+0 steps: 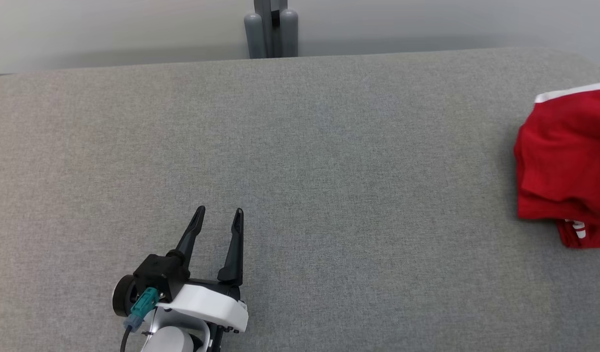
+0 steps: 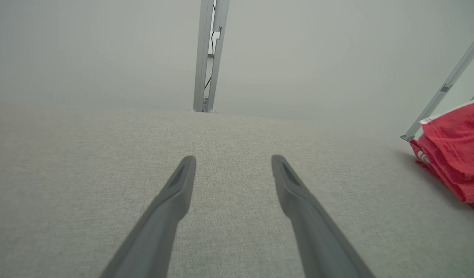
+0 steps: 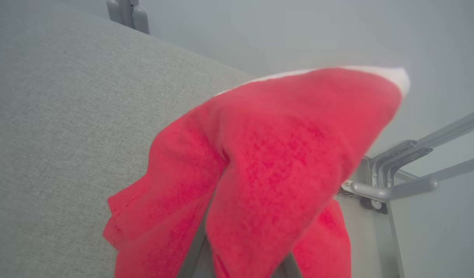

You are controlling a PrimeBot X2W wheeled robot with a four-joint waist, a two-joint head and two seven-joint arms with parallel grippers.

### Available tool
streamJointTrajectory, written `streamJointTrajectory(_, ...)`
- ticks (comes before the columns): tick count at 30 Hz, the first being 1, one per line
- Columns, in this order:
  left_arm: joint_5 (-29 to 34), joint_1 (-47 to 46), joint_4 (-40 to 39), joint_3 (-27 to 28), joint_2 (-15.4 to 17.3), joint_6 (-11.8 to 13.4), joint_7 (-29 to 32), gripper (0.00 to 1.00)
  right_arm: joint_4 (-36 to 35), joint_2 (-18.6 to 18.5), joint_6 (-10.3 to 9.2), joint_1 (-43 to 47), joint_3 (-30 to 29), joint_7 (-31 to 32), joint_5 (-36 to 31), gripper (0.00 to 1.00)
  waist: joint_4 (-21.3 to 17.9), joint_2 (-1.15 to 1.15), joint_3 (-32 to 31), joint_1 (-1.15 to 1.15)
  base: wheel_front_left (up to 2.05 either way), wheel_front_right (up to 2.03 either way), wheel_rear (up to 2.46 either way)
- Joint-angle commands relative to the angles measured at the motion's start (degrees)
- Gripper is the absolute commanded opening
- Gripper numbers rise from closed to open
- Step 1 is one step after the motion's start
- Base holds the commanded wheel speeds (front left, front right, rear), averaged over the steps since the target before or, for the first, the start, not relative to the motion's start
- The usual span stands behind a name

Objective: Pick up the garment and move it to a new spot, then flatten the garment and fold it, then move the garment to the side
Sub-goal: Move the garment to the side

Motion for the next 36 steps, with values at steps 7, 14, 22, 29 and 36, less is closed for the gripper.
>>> streamJointTrajectory(7, 1.2, -2.2, 0.2, 0.2, 0.2, -0.6, -0.2, 1.0, 7.5, -1.4, 0.0, 1.0, -3.0, -1.2, -1.4, 0.0, 0.6, 0.0, 2.9, 0.0, 0.0, 0.0, 0.0)
streamJointTrajectory(14, 2.3, -3.2, 0.2, 0.3, 0.2, -0.7, -0.2, 1.0, 15.9, 0.1, 0.0, 0.1, -3.1, -2.2, -7.0, 0.0, 1.2, 0.0, 5.7, 0.0, 0.0, 0.0, 0.0)
streamJointTrajectory(22, 2.8, -4.9, 0.0, 0.3, 0.2, -0.7, -0.1, 1.0, 24.0, 2.9, 0.0, -1.4, -3.3, -2.1, -11.5, 0.0, 1.9, 0.0, 9.7, 0.0, 0.0, 0.0, 0.0)
streamJointTrajectory(29, 2.0, -6.3, -0.2, -0.8, 0.2, -0.3, -0.2, 1.0, 27.9, 3.7, 0.0, -0.5, -4.1, -1.5, -10.7, 0.0, 2.7, 0.0, 11.4, 0.0, 0.0, 0.0, 0.0)
streamJointTrajectory(36, 1.7, -6.7, 0.5, -0.6, 0.2, -0.3, -0.2, 1.0, 28.4, 4.7, 0.0, -0.7, -4.8, -3.1, -9.0, 1.0, 2.8, 0.0, 11.1, 0.0, 0.0, 0.0, 0.0)
